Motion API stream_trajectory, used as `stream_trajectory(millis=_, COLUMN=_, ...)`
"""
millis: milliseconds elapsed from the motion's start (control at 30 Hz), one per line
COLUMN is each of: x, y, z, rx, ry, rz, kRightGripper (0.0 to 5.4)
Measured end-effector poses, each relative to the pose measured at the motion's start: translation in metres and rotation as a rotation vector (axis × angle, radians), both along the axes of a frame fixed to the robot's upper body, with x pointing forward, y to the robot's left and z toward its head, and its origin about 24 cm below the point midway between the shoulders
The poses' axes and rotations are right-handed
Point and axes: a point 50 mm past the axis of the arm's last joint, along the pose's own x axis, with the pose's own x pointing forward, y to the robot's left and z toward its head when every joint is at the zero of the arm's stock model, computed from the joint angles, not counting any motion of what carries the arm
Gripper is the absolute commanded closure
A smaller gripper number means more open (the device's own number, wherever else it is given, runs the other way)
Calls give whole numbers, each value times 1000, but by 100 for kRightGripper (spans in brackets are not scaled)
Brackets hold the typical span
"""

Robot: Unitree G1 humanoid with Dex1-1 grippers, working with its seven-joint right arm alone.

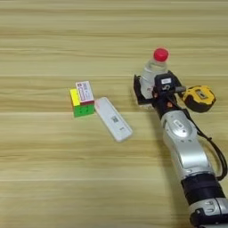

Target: Move the objects on the table

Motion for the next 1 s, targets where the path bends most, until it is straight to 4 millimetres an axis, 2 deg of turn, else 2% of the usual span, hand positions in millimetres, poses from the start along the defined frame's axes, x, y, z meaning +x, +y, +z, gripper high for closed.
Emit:
stream_trajectory(millis=300, x=-1, y=-1, z=0, rx=0, ry=-3, rz=-4, kRightGripper=3)
stream_trajectory(millis=600, x=-26, y=-8, z=-1, rx=15, ry=-12, rz=-22, kRightGripper=3)
stream_trajectory(millis=833, x=-42, y=-5, z=-6, rx=40, ry=20, rz=-5, kRightGripper=3)
stream_trajectory(millis=1000, x=-62, y=-7, z=-7, rx=60, ry=27, rz=-19, kRightGripper=3)
